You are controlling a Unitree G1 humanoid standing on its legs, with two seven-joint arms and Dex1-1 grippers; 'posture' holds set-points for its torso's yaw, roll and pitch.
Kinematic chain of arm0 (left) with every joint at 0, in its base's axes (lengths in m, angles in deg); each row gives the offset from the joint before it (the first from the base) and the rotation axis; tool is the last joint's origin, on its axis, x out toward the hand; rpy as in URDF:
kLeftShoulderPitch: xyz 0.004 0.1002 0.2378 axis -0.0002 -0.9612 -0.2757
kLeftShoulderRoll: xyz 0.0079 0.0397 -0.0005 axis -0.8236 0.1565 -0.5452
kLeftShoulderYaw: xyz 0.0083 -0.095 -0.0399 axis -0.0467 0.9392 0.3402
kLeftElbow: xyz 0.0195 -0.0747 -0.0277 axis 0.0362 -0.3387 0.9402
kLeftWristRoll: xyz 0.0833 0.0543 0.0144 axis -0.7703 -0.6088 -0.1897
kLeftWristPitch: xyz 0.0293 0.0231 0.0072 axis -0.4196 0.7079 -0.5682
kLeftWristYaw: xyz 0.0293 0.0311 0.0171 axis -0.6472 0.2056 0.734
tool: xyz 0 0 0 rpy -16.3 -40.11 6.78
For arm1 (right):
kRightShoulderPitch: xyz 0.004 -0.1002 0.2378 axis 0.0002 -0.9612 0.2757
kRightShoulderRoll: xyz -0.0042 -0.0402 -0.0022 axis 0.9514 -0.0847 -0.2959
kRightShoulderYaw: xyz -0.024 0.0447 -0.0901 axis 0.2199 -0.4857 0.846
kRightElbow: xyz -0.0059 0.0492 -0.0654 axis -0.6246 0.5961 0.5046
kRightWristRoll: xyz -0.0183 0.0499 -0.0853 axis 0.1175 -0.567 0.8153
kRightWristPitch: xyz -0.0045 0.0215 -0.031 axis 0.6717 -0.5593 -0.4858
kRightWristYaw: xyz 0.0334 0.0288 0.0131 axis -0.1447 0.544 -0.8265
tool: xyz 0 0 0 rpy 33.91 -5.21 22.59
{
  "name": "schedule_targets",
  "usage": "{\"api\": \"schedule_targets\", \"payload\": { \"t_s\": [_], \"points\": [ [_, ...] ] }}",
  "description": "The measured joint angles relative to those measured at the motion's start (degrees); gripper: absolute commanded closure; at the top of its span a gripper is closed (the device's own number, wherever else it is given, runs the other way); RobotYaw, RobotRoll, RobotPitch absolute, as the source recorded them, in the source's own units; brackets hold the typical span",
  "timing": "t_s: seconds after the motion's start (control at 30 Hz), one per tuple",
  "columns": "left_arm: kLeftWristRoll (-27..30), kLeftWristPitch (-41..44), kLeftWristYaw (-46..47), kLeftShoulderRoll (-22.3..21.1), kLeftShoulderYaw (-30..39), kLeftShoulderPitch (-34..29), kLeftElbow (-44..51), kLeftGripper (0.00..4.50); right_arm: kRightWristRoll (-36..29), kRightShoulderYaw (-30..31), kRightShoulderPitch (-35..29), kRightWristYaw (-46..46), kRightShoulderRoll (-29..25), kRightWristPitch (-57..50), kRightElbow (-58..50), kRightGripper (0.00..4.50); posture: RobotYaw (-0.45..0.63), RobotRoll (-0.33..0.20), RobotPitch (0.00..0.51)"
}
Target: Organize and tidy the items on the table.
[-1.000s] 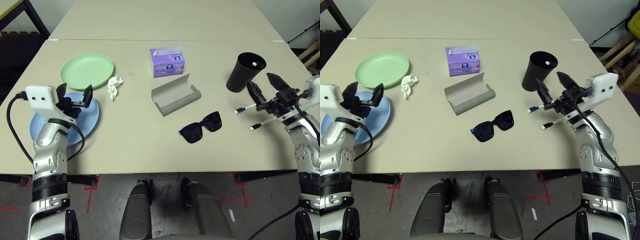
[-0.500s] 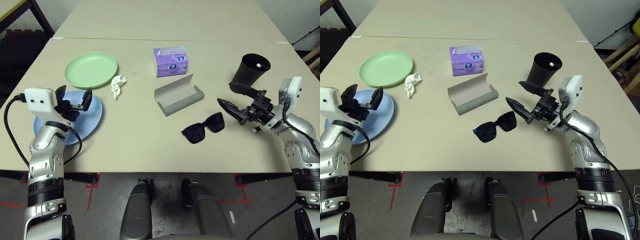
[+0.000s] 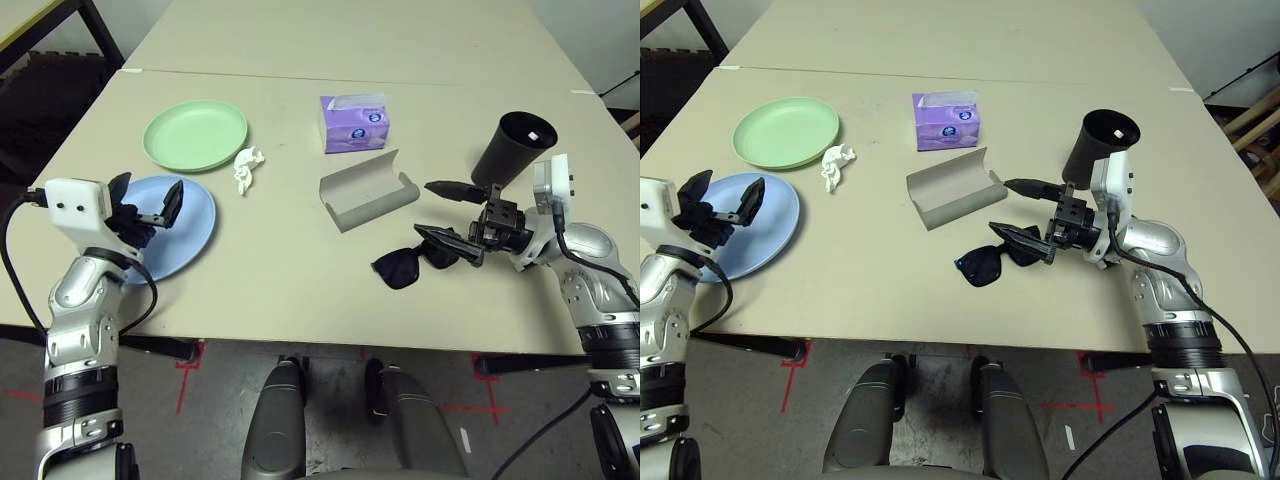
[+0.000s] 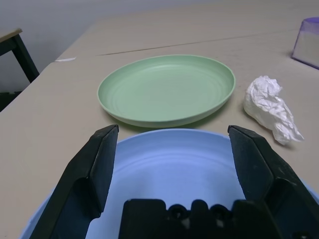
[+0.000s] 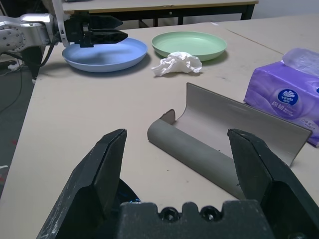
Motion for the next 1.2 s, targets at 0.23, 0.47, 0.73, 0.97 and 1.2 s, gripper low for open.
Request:
{"api": "schedule_targets", "payload": {
  "t_s": [0.23, 0.47, 0.73, 0.97, 1.2],
  "points": [
    [0.25, 4.17, -3.43, -9.68, 1.64, 5.71, -6.76, 0.00, 0.81, 0.30, 1.49, 0.15, 0.39, 1.44, 1.68, 0.02, 0.24, 0.000, 0.191],
    [3.46, 21.60, -3.09, -13.00, 2.39, 6.80, -7.89, 0.00, 0.85, 0.30, 1.58, 0.20, 0.50, 1.74, 1.69, 0.02, 0.24, 0.000, 0.189],
    [4.12, 28.06, -0.71, -14.18, 4.40, 8.15, -12.00, 0.00, 1.20, 0.30, 1.65, 0.32, 1.16, 1.95, 1.68, 0.02, 0.23, 0.000, 0.190],
    [4.24, 31.49, -0.68, -16.52, 5.83, 9.00, -16.51, 0.00, 1.24, 0.32, 1.66, 0.41, 1.38, 1.95, 1.65, 0.02, 0.23, 0.000, 0.191],
    [4.25, 33.37, -1.17, -17.42, 6.25, 9.00, -18.26, 0.00, 1.25, 0.32, 1.66, 0.60, 1.49, 1.94, 1.46, 0.02, 0.22, 0.000, 0.193]
  ]
}}
